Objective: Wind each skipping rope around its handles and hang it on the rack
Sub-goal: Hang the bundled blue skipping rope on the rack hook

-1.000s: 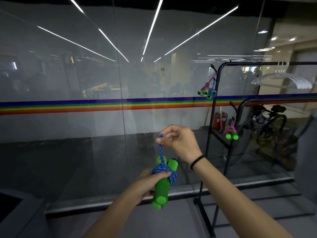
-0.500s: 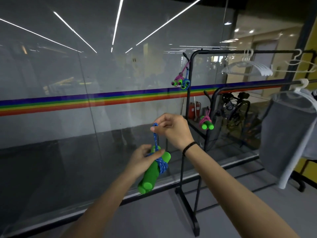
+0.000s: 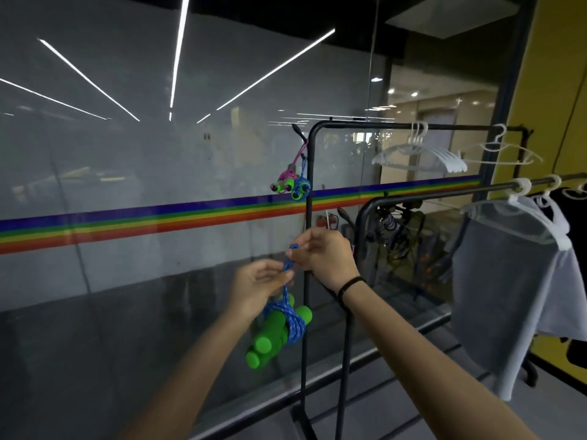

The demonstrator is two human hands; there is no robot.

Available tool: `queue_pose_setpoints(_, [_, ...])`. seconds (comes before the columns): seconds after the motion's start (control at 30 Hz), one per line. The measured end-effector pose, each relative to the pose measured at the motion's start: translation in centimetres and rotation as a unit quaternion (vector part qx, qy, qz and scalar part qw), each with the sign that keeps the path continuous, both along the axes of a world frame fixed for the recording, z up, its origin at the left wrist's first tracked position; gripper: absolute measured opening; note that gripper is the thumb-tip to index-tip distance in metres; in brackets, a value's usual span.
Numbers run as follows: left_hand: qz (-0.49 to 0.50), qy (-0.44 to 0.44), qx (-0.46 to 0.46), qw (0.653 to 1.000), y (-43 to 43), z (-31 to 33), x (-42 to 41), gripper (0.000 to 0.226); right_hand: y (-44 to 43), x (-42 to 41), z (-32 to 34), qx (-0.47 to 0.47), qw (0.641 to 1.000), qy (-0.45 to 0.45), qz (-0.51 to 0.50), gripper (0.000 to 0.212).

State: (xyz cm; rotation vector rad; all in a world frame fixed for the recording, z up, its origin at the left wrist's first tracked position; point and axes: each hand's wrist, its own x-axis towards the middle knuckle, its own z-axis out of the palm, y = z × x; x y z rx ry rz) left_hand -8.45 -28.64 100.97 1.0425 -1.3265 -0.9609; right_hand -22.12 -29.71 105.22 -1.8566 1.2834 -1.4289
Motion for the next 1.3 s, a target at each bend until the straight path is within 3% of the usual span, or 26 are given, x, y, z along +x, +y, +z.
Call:
queue_pose_setpoints(0.4, [-0.056, 0.058, 0.02, 0.997, -14.6, 2.2, -5.4, 0.007, -11.9, -6.2, 0.6, 0.001, 0.993, 0.0, -0.121, 0.008])
queue_pose_setpoints(0.53, [-0.083, 0.035, 0.012, 0.996, -18.8, 3.1, -7.1, 0.015, -14.5, -7.6, 0.5, -0.015, 0.985, -0.008, -0.173, 0.017])
queue_pose_setpoints(0.73, [-0.125, 0.003, -0.028, 0.992, -23.4, 3.8, -10.0, 0.005, -17.1, -9.3, 0.8, -0.026, 0.966, -0.034, -0.255, 0.004])
queue_pose_setpoints(1.0, [-0.214, -0.041, 0.012, 0.976, -26.6, 1.4, -12.9, 0.019, -16.9, -11.7, -0.9, 0.013, 0.935, 0.076, -0.347, 0.006])
queue_pose_setpoints(1.3, [-0.257, -0.06, 0.035, 0.964, -27.2, -0.9, -13.8, 0.024, -16.9, -12.3, -2.3, 0.076, 0.926, 0.123, -0.348, 0.017])
